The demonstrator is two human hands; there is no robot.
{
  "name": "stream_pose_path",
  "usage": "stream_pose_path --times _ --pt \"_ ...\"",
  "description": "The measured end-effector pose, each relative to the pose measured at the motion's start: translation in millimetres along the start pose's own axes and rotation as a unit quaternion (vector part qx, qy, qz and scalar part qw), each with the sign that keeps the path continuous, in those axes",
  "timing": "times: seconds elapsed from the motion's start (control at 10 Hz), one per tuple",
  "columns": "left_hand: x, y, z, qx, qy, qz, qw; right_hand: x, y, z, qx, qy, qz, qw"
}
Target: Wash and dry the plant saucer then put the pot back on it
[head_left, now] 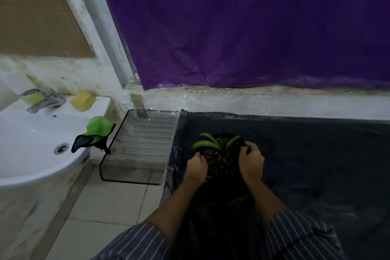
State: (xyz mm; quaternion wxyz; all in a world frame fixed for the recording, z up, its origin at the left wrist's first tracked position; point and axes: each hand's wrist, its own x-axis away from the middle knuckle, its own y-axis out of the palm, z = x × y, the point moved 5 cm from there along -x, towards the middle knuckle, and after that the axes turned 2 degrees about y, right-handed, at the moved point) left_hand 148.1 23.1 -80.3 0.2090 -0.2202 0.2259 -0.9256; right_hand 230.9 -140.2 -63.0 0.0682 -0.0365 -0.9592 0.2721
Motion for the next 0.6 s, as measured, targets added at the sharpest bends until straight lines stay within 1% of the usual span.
stream_pose_path --times 0.2,0.3,0.4,0.5,0.6 --pt "4.5 -3.9 0.7 -0.034 0.018 0.000 0.999 5.8 -4.7 4.0 0.036 -0.002 -0.002 0.999" --pt "9.3 -11.4 1.7 -0.081 0.022 0.045 0.995 10.8 -8.5 -3.8 0.096 -0.050 0.031 0.994" --pt "18.2 -30.2 5.5 -0.130 0.034 0.102 0.986 19.7 -10.2 -17.8 0.141 -0.097 0.038 0.984" --pt "26.3 -51.7 16.1 -0.189 0.084 0.145 0.968 30.3 -9.9 -38.1 0.142 -0.132 0.039 0.980" --pt "26.6 -76.3 33.2 -0.223 0.136 0.160 0.952 40.8 -6.1 -69.5 0.140 -0.156 0.006 0.978"
